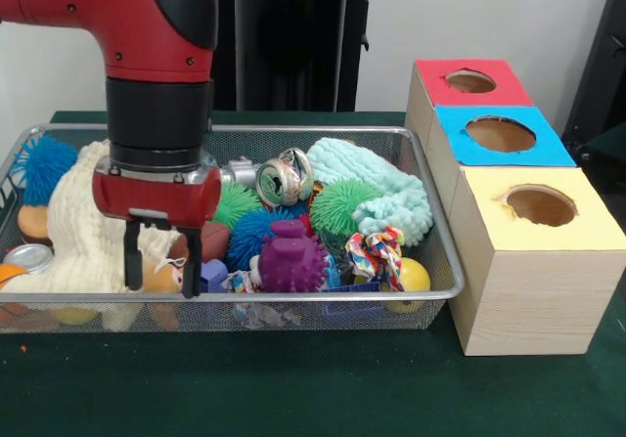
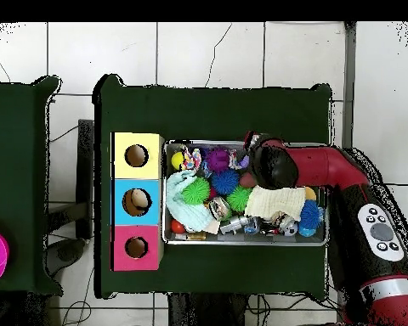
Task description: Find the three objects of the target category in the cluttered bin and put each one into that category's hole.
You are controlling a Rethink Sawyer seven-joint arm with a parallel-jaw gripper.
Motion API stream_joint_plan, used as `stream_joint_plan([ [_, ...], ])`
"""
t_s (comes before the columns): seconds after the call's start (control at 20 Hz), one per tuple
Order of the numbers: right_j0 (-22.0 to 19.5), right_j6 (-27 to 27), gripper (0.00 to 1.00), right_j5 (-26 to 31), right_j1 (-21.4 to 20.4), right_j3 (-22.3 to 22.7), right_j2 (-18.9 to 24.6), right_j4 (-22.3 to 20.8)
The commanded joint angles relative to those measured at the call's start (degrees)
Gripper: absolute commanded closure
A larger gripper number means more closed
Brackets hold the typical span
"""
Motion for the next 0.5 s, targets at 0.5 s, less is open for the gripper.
stream_joint_plan([
  [0.5,-2.67,-12.88,0.00,14.16,3.33,3.95,0.29,0.59],
])
